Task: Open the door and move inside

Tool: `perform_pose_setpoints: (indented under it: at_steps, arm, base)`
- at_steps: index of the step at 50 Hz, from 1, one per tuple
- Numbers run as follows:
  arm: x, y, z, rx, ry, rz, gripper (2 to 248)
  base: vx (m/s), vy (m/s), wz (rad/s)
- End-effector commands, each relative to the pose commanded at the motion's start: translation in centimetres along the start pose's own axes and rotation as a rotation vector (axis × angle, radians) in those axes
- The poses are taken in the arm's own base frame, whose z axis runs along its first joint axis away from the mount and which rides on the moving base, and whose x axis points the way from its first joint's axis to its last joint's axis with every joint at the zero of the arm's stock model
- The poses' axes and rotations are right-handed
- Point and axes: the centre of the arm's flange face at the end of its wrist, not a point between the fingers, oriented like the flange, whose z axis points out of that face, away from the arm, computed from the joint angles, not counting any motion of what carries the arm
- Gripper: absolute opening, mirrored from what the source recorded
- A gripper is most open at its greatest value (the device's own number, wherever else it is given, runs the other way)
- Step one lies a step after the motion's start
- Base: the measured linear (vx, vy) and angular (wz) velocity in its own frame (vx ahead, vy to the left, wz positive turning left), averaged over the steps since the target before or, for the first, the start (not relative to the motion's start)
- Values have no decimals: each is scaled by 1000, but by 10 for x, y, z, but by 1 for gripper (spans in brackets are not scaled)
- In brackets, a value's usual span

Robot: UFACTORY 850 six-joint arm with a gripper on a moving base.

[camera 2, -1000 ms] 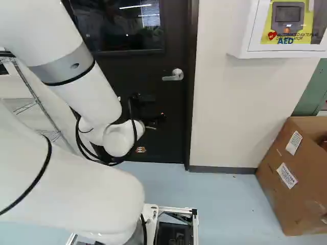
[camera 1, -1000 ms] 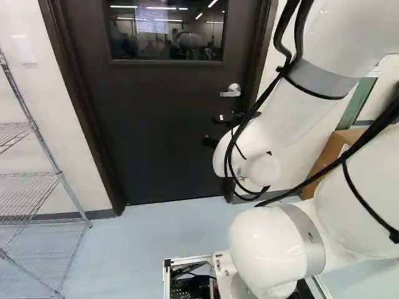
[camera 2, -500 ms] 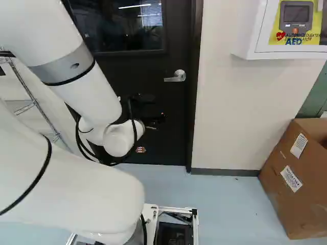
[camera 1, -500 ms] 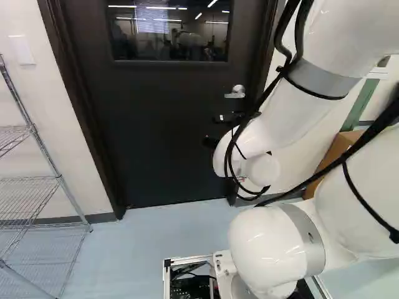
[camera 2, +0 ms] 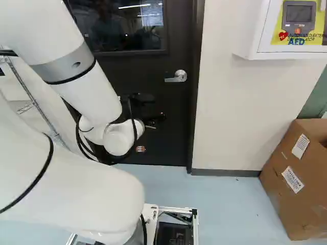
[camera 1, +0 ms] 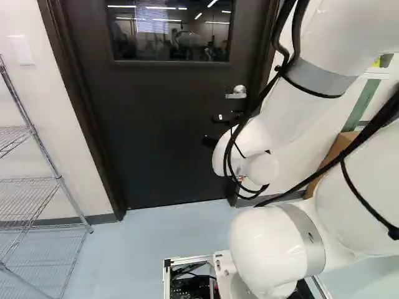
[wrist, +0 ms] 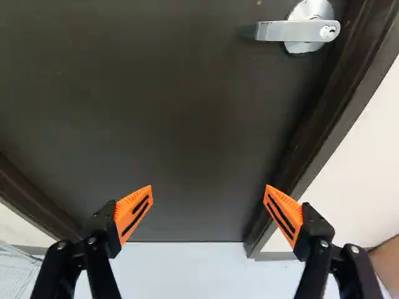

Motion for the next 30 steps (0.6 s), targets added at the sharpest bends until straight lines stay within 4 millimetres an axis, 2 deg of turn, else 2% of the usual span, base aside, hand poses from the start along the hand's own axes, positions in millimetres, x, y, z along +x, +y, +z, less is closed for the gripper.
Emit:
perform_pose_setpoints:
  at_steps: [30]
  arm:
    - [13, 0, 13, 0, 13, 0, 247]
  base:
    - [0, 0, 0]
